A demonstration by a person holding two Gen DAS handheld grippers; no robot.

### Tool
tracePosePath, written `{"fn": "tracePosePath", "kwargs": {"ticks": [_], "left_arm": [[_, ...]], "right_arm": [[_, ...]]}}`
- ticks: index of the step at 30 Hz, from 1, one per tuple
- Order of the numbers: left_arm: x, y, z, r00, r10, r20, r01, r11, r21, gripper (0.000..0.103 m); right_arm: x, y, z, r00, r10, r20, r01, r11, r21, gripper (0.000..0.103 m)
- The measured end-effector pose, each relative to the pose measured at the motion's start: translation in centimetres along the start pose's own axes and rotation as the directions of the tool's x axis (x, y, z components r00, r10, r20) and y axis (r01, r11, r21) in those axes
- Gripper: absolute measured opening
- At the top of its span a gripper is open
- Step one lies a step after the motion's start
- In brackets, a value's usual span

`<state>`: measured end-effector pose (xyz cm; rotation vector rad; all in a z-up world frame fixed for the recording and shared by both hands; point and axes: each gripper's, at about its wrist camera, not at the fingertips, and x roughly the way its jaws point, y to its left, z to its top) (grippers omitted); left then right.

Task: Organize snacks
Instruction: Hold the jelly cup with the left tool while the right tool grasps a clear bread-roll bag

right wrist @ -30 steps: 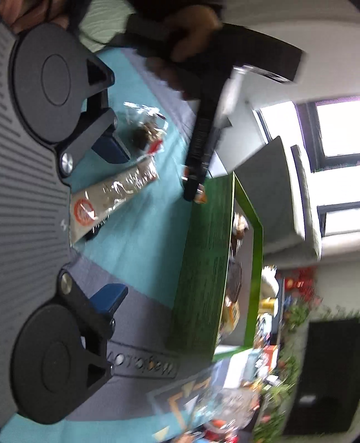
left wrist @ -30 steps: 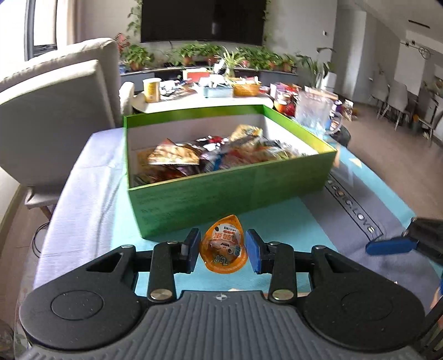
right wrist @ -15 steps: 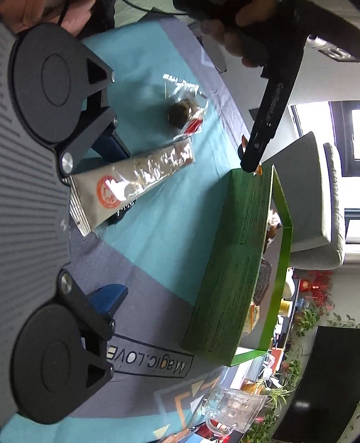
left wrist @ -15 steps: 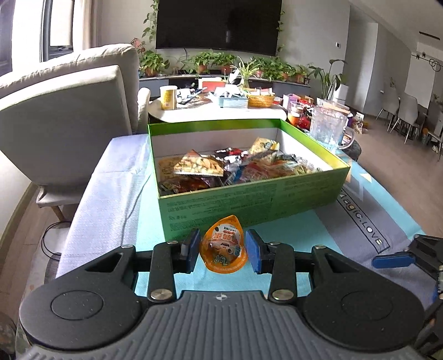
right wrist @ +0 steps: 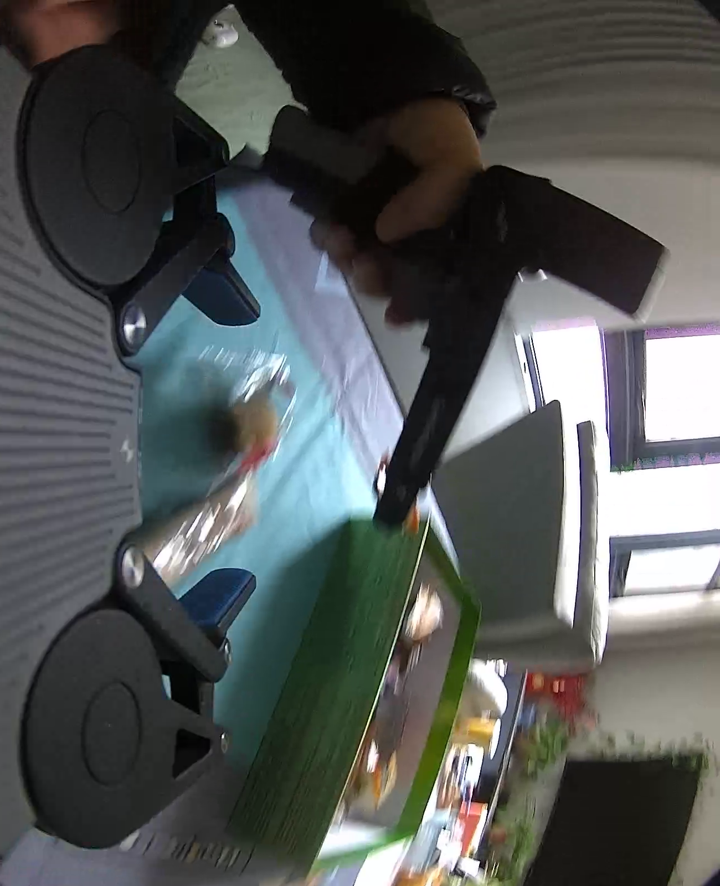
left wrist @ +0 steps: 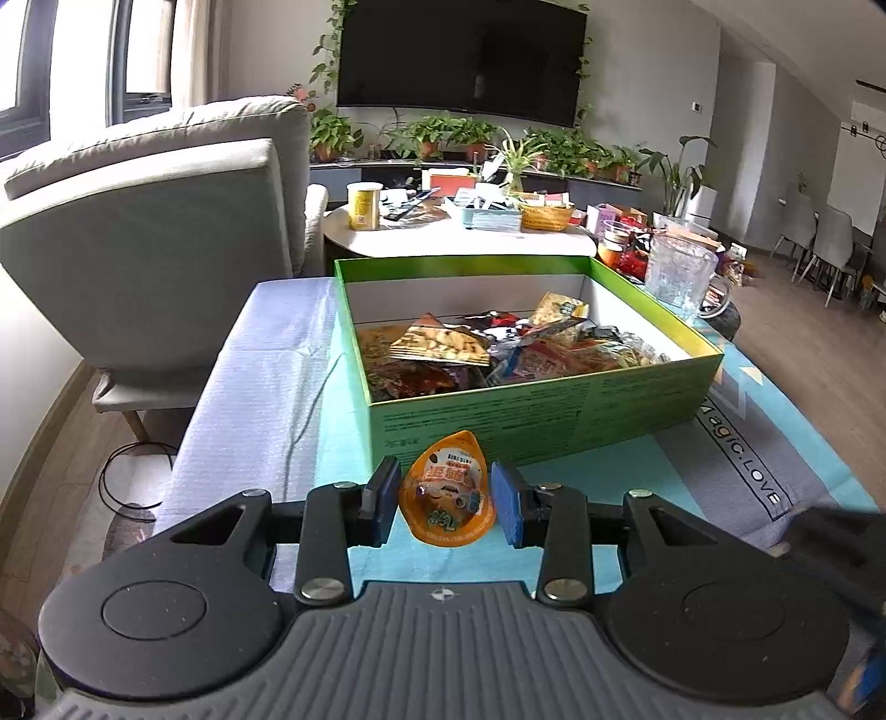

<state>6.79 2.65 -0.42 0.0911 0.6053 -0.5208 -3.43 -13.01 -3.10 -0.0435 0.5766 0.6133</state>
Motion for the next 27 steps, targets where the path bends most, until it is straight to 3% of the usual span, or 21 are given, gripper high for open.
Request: {"fn": "tracePosePath", "kwargs": {"ticks": [3, 6, 14, 17, 24, 27], "left_arm": [[-0.4, 0.8, -0.1, 1.0, 0.009, 0.005, -0.009, 1.0, -0.014, 0.034], [-0.6, 1.6, -0.2, 1.0, 0.027, 0.008, -0.027, 0.999, -0.028, 0.034], [-0.8, 3.8, -0.8, 0.998, 0.06, 0.003, -0.06, 0.995, -0.082, 0.034], [-0.7, 4.2, -1.0, 0.998, 0.061, 0.002, -0.061, 0.994, -0.092, 0.034], [-0.6, 4.5, -1.1, 0.998, 0.062, 0.003, -0.062, 0.993, -0.101, 0.034], [-0.7, 4.6, -1.1, 0.998, 0.066, 0.003, -0.065, 0.993, -0.102, 0.034]], "right_arm": [[2.4, 0.4, 0.6, 0.998, 0.059, -0.018, -0.058, 0.998, 0.019, 0.094], [4.2, 0.6, 0.8, 0.996, 0.066, -0.058, -0.064, 0.997, 0.03, 0.094], [4.3, 0.9, 0.4, 0.993, 0.094, -0.077, -0.092, 0.995, 0.029, 0.094], [5.1, 0.4, -0.2, 0.99, 0.058, -0.127, -0.054, 0.998, 0.038, 0.094], [6.1, 0.2, 0.2, 0.993, 0.008, -0.119, 0.002, 0.996, 0.085, 0.093], [6.8, 1.3, 0.3, 0.991, -0.041, -0.124, 0.046, 0.998, 0.038, 0.092]]}}
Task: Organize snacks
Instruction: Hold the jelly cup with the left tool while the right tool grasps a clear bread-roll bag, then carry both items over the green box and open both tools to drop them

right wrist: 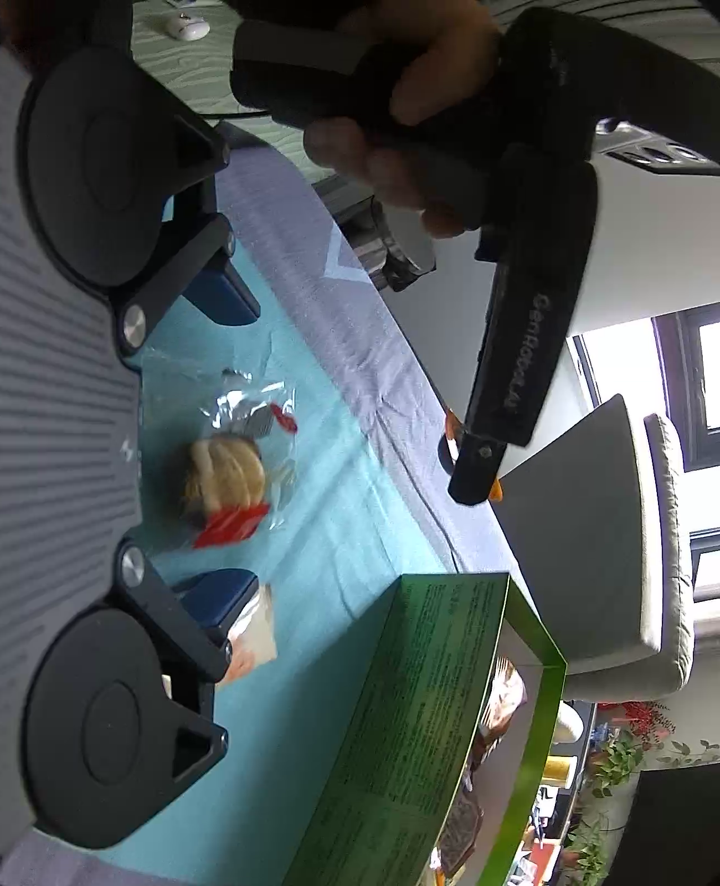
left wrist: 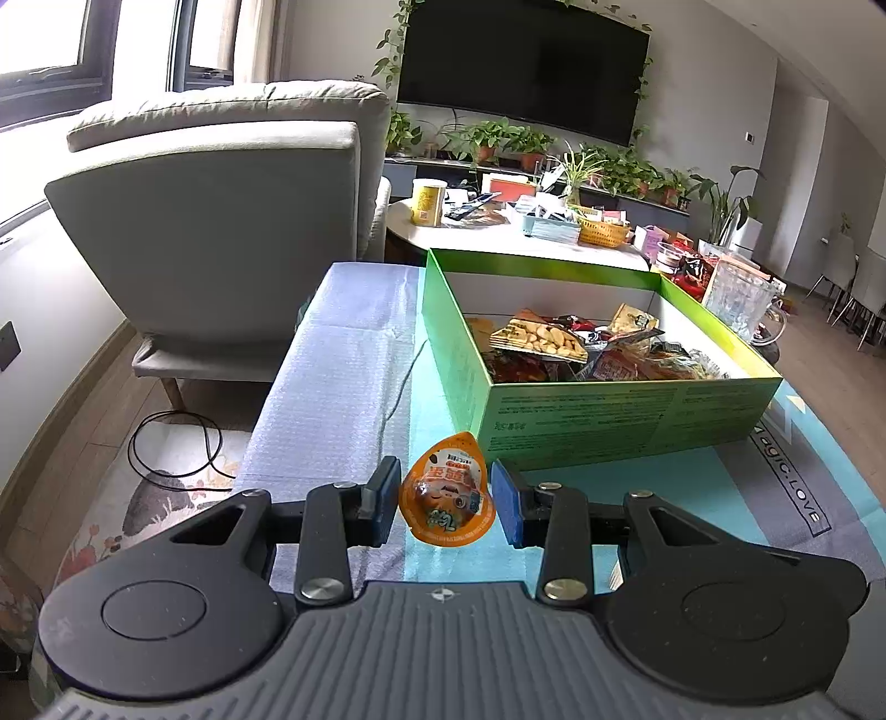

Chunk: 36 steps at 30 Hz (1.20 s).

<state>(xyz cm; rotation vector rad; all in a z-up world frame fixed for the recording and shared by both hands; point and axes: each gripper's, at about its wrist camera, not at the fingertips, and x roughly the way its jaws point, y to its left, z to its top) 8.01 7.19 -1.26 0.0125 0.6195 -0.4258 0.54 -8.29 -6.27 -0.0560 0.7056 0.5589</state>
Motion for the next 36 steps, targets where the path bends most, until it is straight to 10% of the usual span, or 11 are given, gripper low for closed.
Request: {"fn": "tracePosePath", "kwargs": {"ticks": [6, 18, 36], "left_arm": [[-0.2, 0.0, 0.0, 1.0, 0.008, 0.007, -0.008, 1.0, -0.009, 0.034], [-0.6, -1.3, 1.4, 0.999, -0.017, 0.046, 0.016, 1.0, 0.023, 0.034], [7.0, -9.0, 6.0, 0.989, -0.145, 0.027, 0.142, 0.985, 0.094, 0.034]], "right_arm": [[-1.0, -0.9, 0.1, 0.999, -0.032, -0.005, 0.032, 0.999, 0.015, 0.053], [-7.6, -5.0, 2.2, 0.967, -0.151, 0.205, 0.109, 0.973, 0.205, 0.053], [-10.1, -12.1, 1.6, 0.904, -0.342, 0.258, 0.206, 0.874, 0.44, 0.054]]}}
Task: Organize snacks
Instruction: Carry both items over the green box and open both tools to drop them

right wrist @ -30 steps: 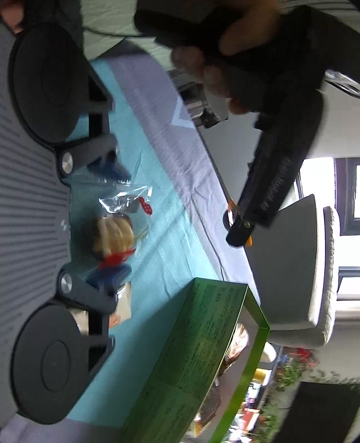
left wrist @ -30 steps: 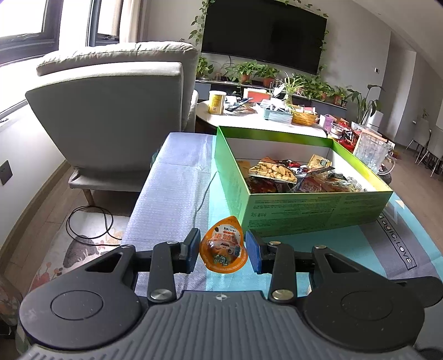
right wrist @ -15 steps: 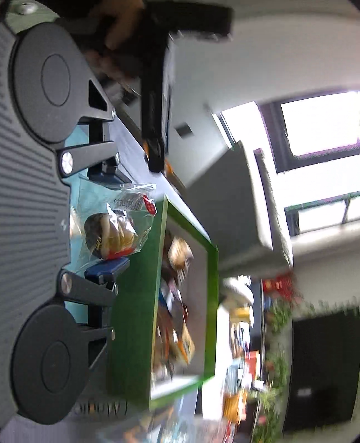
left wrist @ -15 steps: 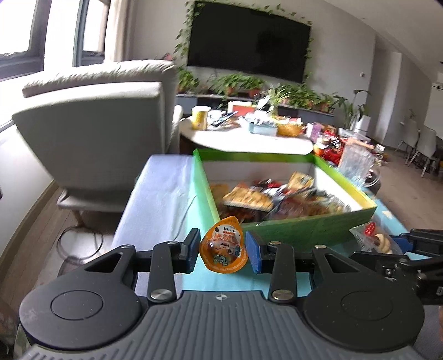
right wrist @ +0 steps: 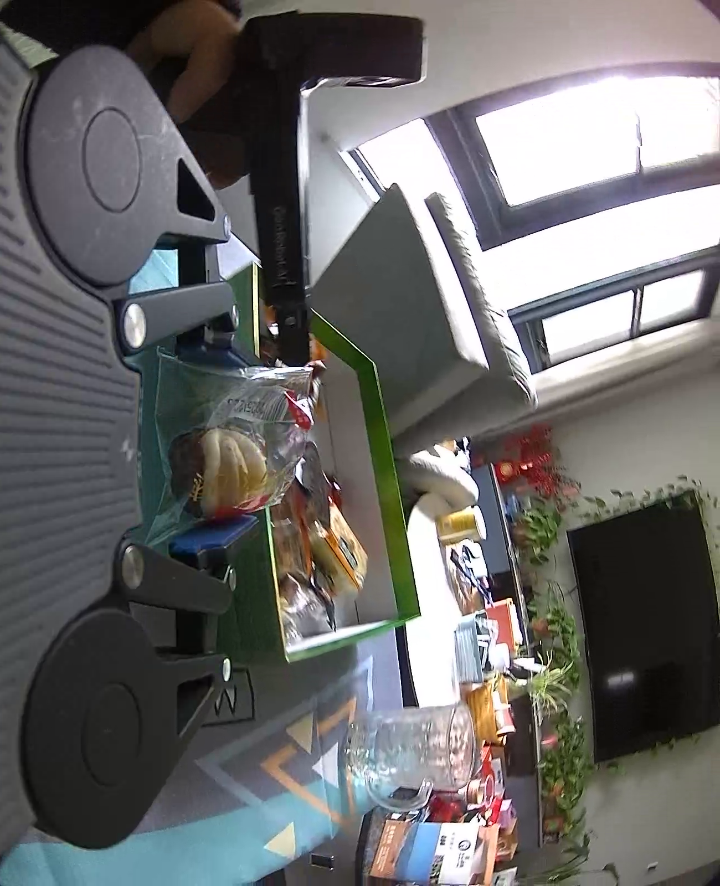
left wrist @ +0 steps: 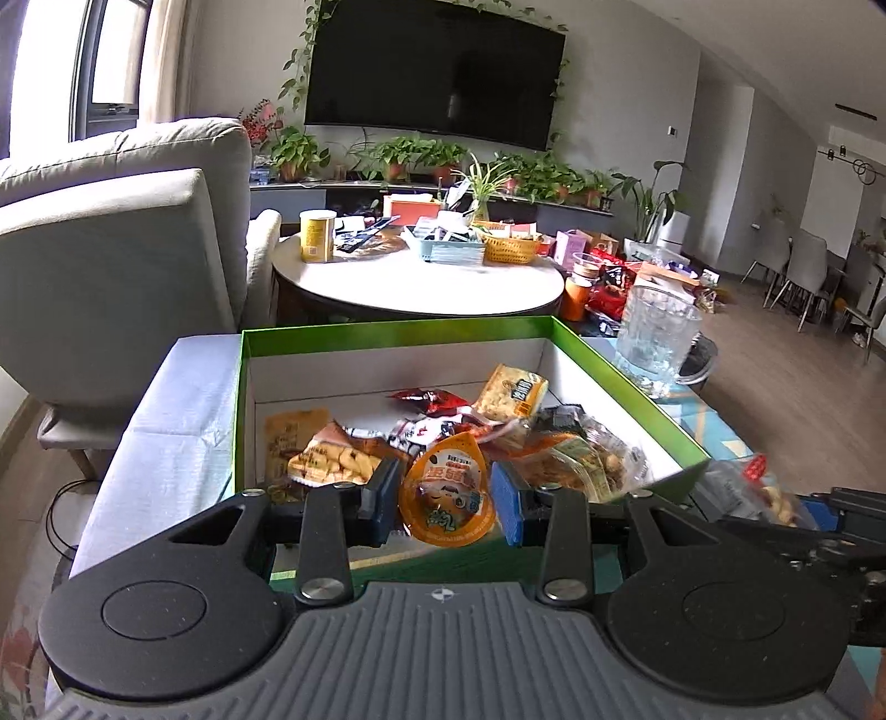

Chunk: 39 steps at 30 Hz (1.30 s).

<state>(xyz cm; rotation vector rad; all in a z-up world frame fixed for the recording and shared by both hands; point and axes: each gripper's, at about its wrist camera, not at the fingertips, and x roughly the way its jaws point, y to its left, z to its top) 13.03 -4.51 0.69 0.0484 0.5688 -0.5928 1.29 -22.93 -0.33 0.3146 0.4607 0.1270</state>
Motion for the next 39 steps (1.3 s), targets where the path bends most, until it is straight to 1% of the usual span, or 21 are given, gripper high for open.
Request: {"fn": "tracePosePath", "kwargs": {"ticks": [6, 10, 13, 20, 22, 24, 25, 28, 32, 36, 39], "left_arm": [[2.5, 0.1, 0.9, 0.999, 0.017, -0.032, -0.017, 1.0, 0.013, 0.034], [4.5, 0.8, 0.9, 0.996, 0.034, -0.078, -0.036, 0.999, -0.02, 0.034], [5.3, 1.3, 1.2, 0.996, 0.05, -0.076, -0.052, 0.998, -0.024, 0.034], [6.8, 2.5, 1.9, 0.991, 0.115, -0.068, -0.117, 0.993, -0.024, 0.035], [6.8, 2.6, 1.8, 0.991, 0.114, -0.07, -0.116, 0.993, -0.025, 0.035], [6.6, 2.6, 1.7, 0.99, 0.126, -0.065, -0.127, 0.992, -0.012, 0.044], [6.5, 2.5, 1.6, 0.988, 0.141, -0.06, -0.141, 0.99, -0.001, 0.05], [5.8, 2.5, 1.4, 0.986, 0.165, -0.037, -0.164, 0.986, 0.025, 0.05], [4.3, 3.0, 1.3, 0.987, 0.159, -0.016, -0.159, 0.987, 0.003, 0.05], [2.3, 3.7, 0.9, 0.984, 0.178, -0.002, -0.178, 0.984, -0.021, 0.05], [0.8, 4.3, 0.2, 0.981, 0.192, -0.005, -0.192, 0.981, -0.032, 0.05]], "right_arm": [[0.8, -1.2, 0.5, 1.0, 0.005, 0.01, -0.006, 1.0, 0.025, 0.054], [1.2, -1.8, 0.6, 1.0, 0.005, 0.01, -0.006, 0.999, 0.036, 0.054], [1.7, -2.1, 0.9, 1.0, 0.002, 0.006, -0.003, 0.999, 0.033, 0.054], [3.1, -1.6, 2.0, 1.0, 0.007, 0.02, -0.007, 1.0, -0.013, 0.054], [3.5, -1.4, 2.3, 1.0, 0.014, 0.022, -0.014, 1.0, -0.02, 0.054], [3.9, -1.3, 2.5, 1.0, 0.018, 0.021, -0.018, 1.0, -0.026, 0.054], [4.1, -1.3, 2.6, 1.0, 0.019, 0.019, -0.019, 0.999, -0.028, 0.054], [5.0, -1.2, 2.9, 1.0, 0.024, 0.01, -0.023, 0.999, -0.025, 0.054], [5.9, -0.9, 3.3, 1.0, 0.026, 0.007, -0.026, 0.999, -0.019, 0.054], [6.8, -0.8, 3.7, 1.0, 0.016, 0.009, -0.016, 1.0, -0.019, 0.054], [7.7, -0.8, 3.7, 1.0, 0.009, -0.006, -0.009, 1.0, -0.011, 0.054]]}}
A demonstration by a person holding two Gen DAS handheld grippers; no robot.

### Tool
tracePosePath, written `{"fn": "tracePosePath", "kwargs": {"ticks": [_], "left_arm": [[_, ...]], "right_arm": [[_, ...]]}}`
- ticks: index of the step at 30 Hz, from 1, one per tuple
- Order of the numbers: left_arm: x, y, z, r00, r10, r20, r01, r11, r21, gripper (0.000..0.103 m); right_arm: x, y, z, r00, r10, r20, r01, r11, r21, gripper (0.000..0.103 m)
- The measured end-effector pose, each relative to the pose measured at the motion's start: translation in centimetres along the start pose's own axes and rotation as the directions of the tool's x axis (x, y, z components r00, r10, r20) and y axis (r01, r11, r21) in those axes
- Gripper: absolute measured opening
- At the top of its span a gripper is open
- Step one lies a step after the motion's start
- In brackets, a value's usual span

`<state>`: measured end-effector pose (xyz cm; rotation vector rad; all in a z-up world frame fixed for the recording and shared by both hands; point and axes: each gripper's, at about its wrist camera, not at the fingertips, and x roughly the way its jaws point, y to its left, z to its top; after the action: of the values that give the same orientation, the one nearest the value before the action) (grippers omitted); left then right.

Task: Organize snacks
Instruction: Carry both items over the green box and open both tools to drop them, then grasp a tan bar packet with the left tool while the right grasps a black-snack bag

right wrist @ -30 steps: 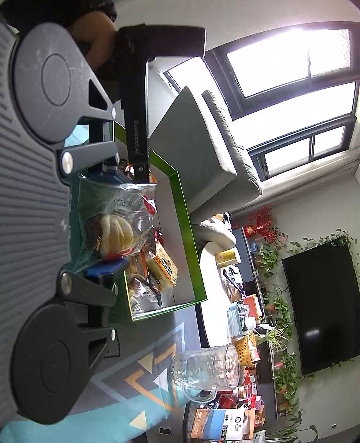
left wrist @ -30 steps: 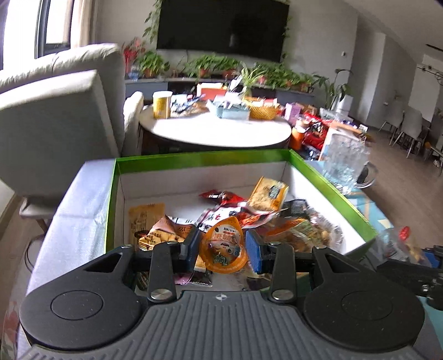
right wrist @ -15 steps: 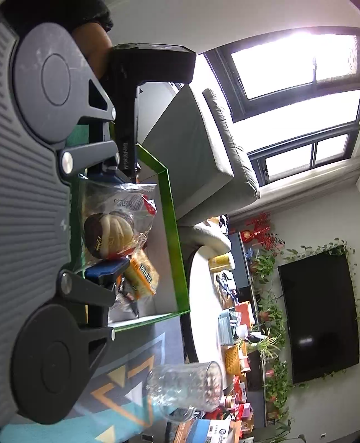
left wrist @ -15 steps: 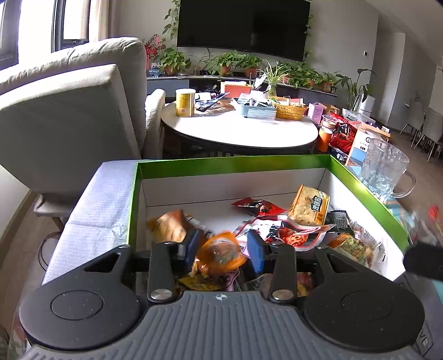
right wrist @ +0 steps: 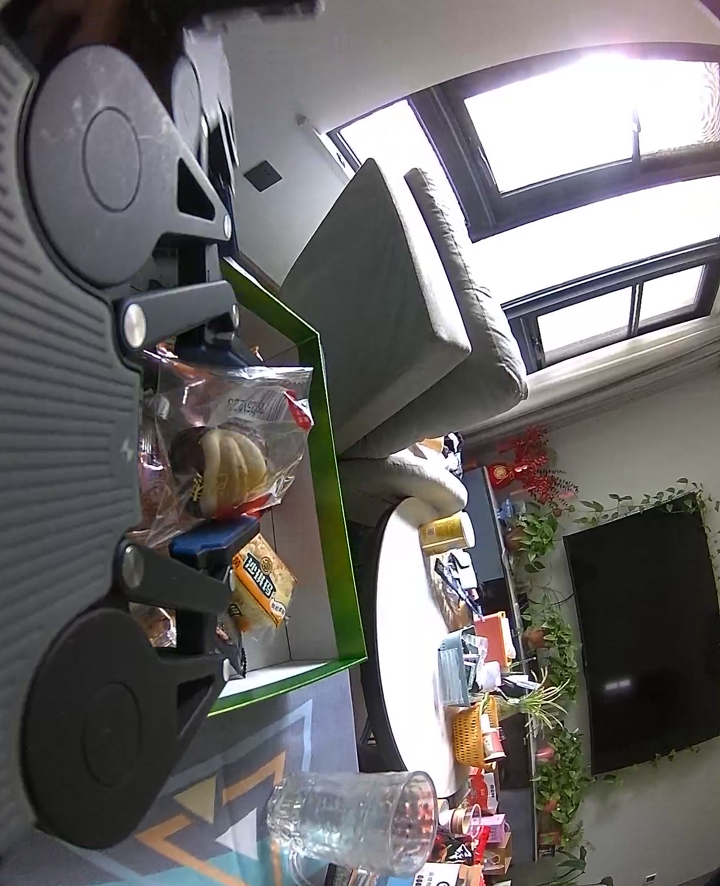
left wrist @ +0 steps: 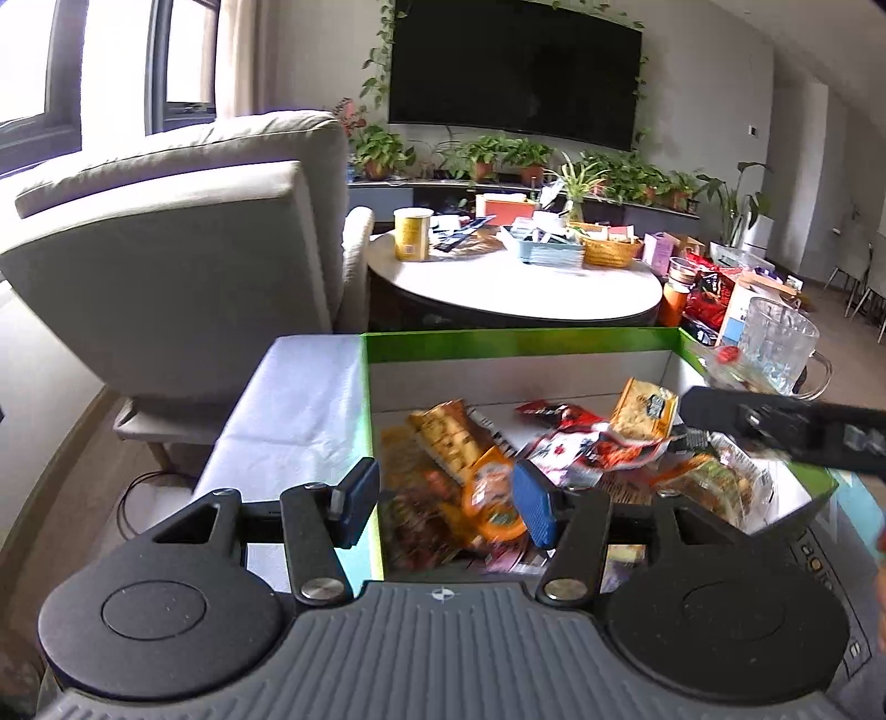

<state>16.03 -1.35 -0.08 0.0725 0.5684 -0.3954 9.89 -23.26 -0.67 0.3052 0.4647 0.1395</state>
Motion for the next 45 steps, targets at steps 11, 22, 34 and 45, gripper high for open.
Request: {"fn": "tracePosePath", "kwargs": {"ticks": [11, 22, 34, 45], "left_arm": [[-2.5, 0.6, -1.7, 0.999, -0.006, -0.032, 0.006, 1.0, -0.004, 0.05], [-5.9, -1.6, -3.8, 0.996, -0.063, -0.068, 0.063, 0.998, 0.009, 0.053], [-7.3, -6.0, -7.4, 0.971, -0.098, -0.219, 0.101, 0.995, 0.004, 0.053], [-7.3, -9.5, -8.6, 0.946, -0.086, -0.314, 0.09, 0.996, -0.003, 0.053]], "right_arm": [[-0.5, -0.3, -0.5, 0.998, -0.06, 0.013, 0.059, 0.995, 0.075, 0.054], [-5.3, -1.5, -1.4, 0.995, -0.096, 0.028, 0.093, 0.99, 0.107, 0.054], [-9.9, -3.3, -5.4, 0.988, -0.153, 0.005, 0.151, 0.979, 0.137, 0.054], [-12.8, -3.2, -7.3, 0.992, -0.122, 0.015, 0.119, 0.985, 0.121, 0.054]]}}
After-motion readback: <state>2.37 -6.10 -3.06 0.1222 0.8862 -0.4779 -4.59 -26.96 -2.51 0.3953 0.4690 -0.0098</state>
